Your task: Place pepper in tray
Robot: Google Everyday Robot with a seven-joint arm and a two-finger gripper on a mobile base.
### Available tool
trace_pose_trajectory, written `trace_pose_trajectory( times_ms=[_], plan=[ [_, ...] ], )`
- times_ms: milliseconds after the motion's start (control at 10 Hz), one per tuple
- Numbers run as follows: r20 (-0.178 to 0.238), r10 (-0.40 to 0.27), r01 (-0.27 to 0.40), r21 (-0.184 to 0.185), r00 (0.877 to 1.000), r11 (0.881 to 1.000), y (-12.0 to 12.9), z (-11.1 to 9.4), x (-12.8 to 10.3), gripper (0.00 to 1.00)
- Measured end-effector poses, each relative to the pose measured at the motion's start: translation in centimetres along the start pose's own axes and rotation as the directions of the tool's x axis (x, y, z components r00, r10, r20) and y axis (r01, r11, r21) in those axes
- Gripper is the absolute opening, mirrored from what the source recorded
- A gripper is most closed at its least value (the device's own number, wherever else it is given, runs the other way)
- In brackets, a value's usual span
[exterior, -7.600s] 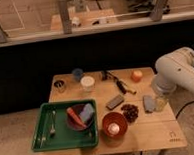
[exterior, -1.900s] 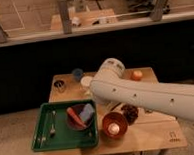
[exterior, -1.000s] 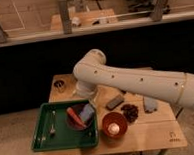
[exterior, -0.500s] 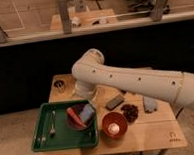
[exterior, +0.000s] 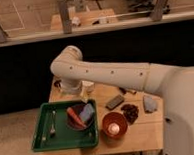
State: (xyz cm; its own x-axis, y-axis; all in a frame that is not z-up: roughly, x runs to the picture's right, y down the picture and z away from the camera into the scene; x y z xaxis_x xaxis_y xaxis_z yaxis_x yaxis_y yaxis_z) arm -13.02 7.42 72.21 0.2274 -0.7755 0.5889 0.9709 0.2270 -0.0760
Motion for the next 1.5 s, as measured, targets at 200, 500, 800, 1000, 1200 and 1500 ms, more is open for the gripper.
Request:
trace_pose_trajectory(
  times_ms=[200,500,800,1000,1200,1500],
  plan=[
    [0.017,-0.09,0.091,-0.056,0.996,0.994,-2.6,1.0,0.2,0.8],
    [0.02,-0.105,0.106,-0.071,0.994,0.992,-2.9,1.3,0.4,0.8],
    [0.067,-0.132,0.136,-0.074,0.989,0.988,-3.6,4.1,0.1,0.8],
    [0.077,-0.152,0.158,-0.074,0.985,0.985,-4.1,6.3,-0.2,0.8],
    [0.076,-0.161,0.167,-0.076,0.984,0.983,-4.3,6.8,-0.1,0.8],
    [0.098,-0.168,0.177,-0.086,0.981,0.98,-4.5,7.8,-0.2,0.8]
  ],
)
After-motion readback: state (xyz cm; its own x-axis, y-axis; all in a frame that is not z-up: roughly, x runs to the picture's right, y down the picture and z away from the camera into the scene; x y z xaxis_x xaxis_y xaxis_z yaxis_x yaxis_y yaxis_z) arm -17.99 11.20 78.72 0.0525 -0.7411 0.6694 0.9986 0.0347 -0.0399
